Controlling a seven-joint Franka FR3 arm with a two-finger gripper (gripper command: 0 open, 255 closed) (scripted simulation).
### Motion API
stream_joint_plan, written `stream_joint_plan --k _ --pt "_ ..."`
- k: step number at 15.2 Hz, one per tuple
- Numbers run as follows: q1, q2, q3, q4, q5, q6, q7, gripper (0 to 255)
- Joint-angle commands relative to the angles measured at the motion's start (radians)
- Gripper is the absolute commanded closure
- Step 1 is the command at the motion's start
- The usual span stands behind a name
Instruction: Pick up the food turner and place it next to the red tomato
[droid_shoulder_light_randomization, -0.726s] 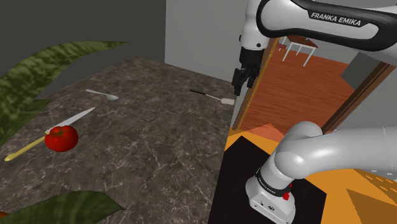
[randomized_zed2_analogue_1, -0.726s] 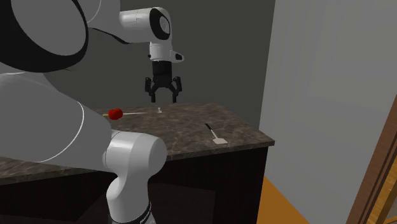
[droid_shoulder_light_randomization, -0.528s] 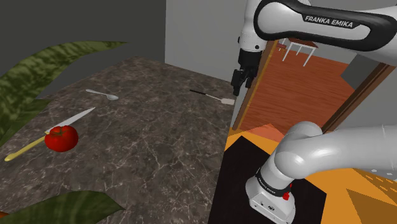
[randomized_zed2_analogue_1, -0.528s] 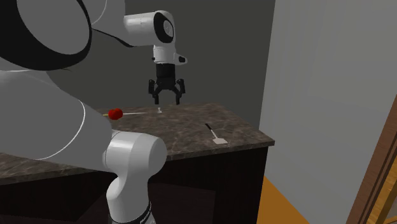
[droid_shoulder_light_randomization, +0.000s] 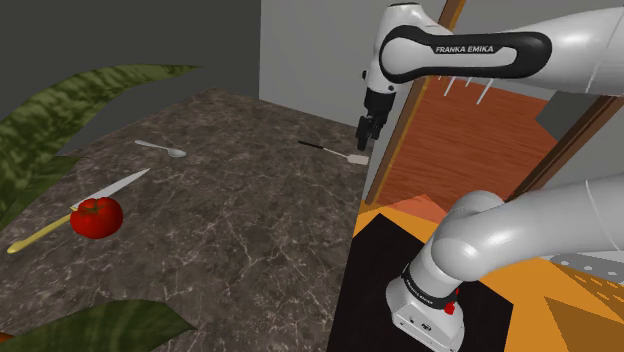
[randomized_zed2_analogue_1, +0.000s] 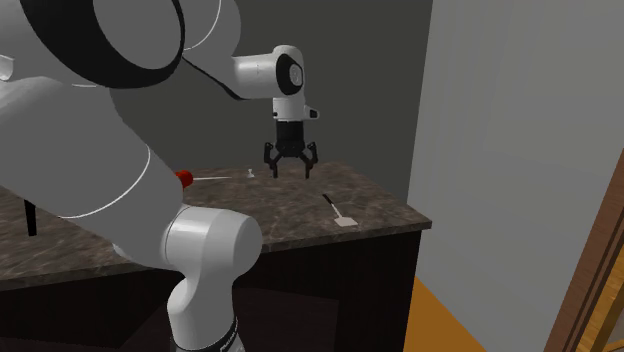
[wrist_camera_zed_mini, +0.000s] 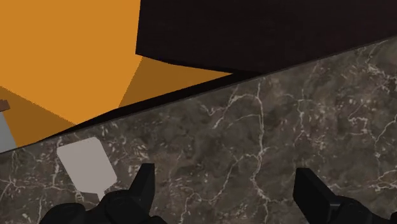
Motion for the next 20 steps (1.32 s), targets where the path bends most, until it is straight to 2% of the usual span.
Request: stream_joint_plan --k 1,5,9,13,18,20 --pt "0.002 0.055 -0.041 0.005 -0.014 0.071 -0.061 0" --pt "0.017 0.185 -0.115 0.036 -0.014 0.201 -0.177 0" --pt "0.040 0.331 -0.184 0.093 0.021 0.318 -0.306 0" --pt "0.064 0.492 -0.241 0.175 0.099 0.414 -0.452 0" --pt "0.068 0.699 -0.273 0.307 0.248 0.488 -0.652 0" --pt "0.065 0.716 -0.270 0.298 0.260 0.513 -0.660 0"
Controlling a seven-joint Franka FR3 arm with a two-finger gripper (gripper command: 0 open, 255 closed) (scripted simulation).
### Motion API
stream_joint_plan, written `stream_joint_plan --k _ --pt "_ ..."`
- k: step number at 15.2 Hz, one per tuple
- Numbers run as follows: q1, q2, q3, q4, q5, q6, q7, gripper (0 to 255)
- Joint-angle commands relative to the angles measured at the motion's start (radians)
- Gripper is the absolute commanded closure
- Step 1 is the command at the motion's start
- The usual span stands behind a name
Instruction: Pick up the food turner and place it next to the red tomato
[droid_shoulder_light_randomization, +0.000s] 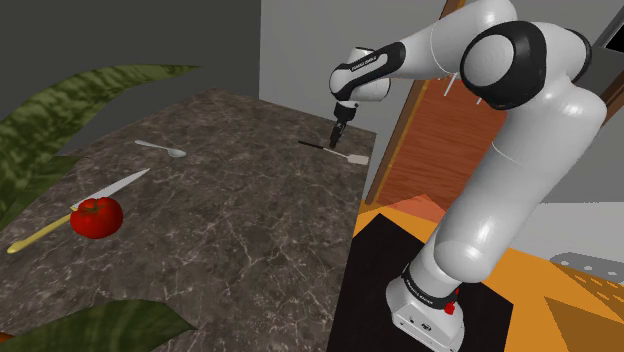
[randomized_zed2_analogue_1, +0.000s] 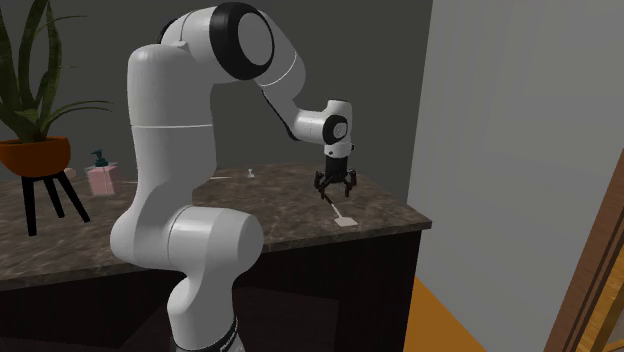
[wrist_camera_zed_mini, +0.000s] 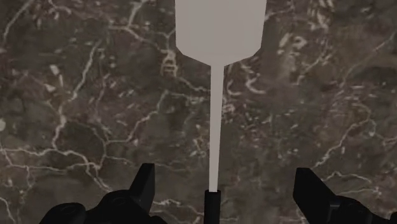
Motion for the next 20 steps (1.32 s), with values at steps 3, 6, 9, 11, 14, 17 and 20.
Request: stream_joint_plan --k 3,6,9,11,14,17,20 --pt "-0.004 0.046 0.002 -0.008 0.034 0.050 -0.031 0" --pt "-0.006 0.071 0.006 -0.018 0.052 0.081 -0.043 0" --pt "-0.006 0.071 0.006 -0.018 0.052 0.081 -0.043 0" --pt "-0.006 0.071 0.006 -0.018 0.052 0.081 -0.043 0" --pt "-0.006 0.070 0.006 -0.018 0.052 0.081 -0.043 0" --pt "-0.006 0.070 0.006 -0.018 0.052 0.081 -0.043 255" --pt "-0.006 0.070 0.006 -0.018 0.052 0.081 -0.043 255"
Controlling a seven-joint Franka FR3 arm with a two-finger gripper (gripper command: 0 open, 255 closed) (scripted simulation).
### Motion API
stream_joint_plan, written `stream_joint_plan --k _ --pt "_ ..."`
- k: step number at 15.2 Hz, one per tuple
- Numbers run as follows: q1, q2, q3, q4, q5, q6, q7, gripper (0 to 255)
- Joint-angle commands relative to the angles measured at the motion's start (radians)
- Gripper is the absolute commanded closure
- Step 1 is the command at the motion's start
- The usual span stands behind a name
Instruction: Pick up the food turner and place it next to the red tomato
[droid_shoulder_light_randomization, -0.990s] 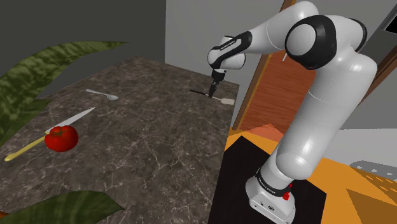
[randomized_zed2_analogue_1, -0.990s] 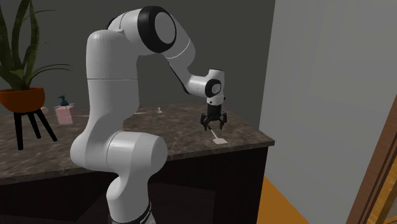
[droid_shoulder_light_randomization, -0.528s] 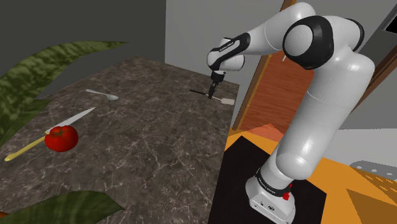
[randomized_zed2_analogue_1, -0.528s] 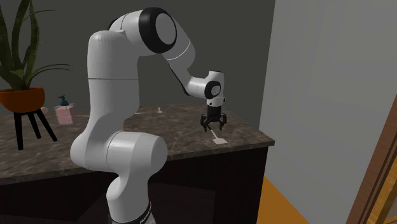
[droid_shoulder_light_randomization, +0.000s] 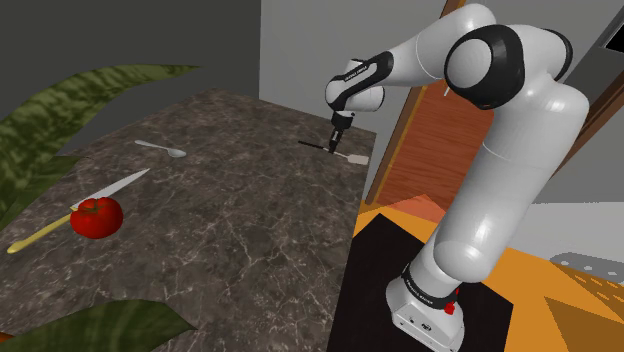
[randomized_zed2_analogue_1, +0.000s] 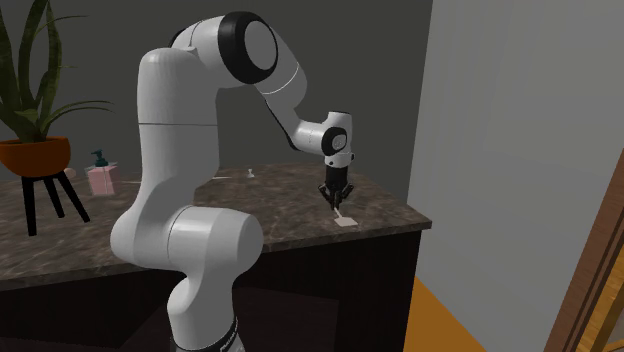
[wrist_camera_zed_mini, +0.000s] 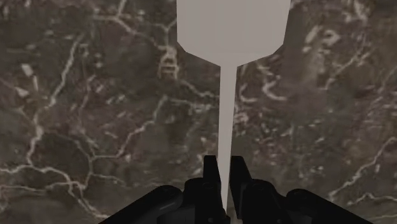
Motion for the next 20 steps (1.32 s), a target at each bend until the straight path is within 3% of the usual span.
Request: stream_joint_plan --k 1,4,20 --pt "0.000 0.000 0.000 0.000 0.000 0.000 0.000 255" --pt "0.000 0.000 0.000 0.000 0.000 0.000 0.000 255" --pt "0.009 -0.119 -0.007 0.098 -0.084 -0.201 0.066 255"
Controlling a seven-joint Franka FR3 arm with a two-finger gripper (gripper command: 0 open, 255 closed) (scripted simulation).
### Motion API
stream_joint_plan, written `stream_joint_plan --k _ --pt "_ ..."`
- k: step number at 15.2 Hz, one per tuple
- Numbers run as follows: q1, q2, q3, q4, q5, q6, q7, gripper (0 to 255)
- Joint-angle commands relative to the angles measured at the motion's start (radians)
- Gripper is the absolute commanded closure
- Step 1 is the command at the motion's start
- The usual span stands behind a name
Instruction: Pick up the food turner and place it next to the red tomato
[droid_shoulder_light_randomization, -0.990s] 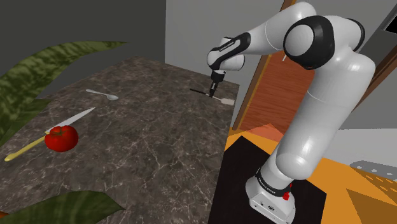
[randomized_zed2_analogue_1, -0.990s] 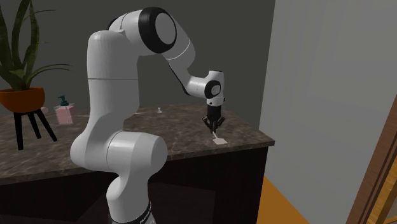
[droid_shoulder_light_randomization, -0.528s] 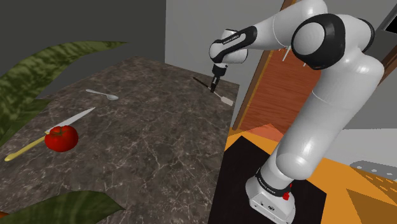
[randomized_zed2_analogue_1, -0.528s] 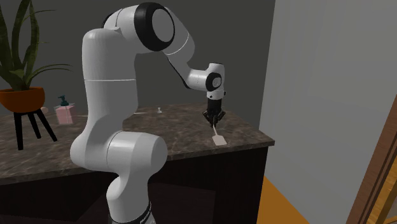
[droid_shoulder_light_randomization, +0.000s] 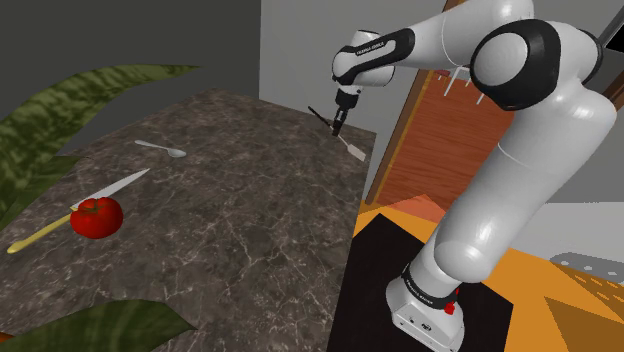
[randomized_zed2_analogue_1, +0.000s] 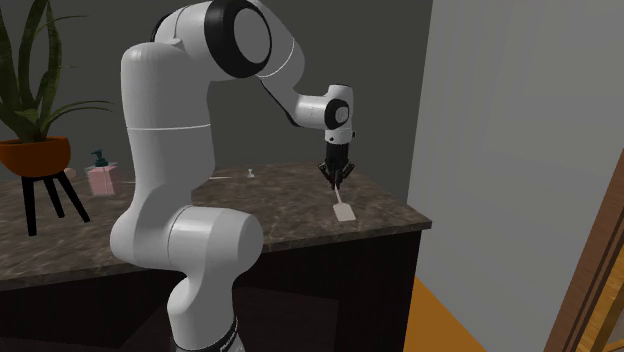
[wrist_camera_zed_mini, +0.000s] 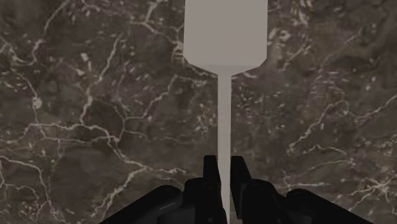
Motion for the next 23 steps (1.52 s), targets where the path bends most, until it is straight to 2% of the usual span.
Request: stream_joint_plan --k 1,12,17,23 --pt "0.000 -0.013 -0.001 0.011 -0.008 -0.023 0.004 255" --pt "0.002 -0.057 0.003 0.108 -0.034 -0.159 0.027 255" --pt "0.054 -0.150 0.074 0.007 -0.076 -0.140 0.169 255" --pt "0.110 -0.225 0.169 -0.075 -0.095 -0.127 0.330 255"
